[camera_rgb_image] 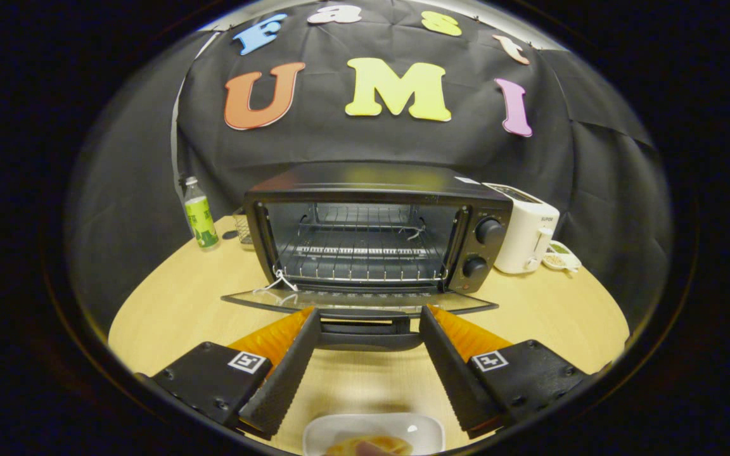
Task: Open the toaster oven, put the food inside, and close the toaster oven door.
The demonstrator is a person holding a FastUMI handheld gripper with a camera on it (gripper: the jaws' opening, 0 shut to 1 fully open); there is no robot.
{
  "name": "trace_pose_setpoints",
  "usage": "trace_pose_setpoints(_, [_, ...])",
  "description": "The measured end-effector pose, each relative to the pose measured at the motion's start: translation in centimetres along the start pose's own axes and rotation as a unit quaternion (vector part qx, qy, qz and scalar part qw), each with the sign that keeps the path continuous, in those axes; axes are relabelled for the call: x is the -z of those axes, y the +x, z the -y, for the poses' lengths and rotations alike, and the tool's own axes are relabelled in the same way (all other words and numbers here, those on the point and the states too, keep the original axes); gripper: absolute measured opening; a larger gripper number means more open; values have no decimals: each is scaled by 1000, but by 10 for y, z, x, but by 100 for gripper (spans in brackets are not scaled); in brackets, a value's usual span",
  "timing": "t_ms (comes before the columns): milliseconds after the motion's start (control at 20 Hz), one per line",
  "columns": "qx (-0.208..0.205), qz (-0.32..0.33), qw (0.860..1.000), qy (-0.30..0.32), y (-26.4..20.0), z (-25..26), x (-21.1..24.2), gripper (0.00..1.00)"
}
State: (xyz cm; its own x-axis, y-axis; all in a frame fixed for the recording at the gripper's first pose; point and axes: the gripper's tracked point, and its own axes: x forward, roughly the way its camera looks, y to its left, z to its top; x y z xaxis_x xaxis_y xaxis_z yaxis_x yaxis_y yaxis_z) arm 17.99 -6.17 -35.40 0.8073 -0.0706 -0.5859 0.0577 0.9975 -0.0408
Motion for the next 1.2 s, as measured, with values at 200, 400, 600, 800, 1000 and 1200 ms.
trace_pose_setpoints(200, [-4,-42,999,-8,3,-2,18,100])
trace_pose_setpoints(400, [-21,-80,997,5,9,-6,43,100])
trace_pose_setpoints(600, [-59,-97,993,43,6,-11,61,100])
trace_pose_setpoints(800, [-77,-70,992,70,-18,-10,46,100])
trace_pose_setpoints(1000, [-73,55,995,42,-63,-1,-11,100])
trace_pose_setpoints(1200, [-99,153,983,-8,-122,-11,-38,100])
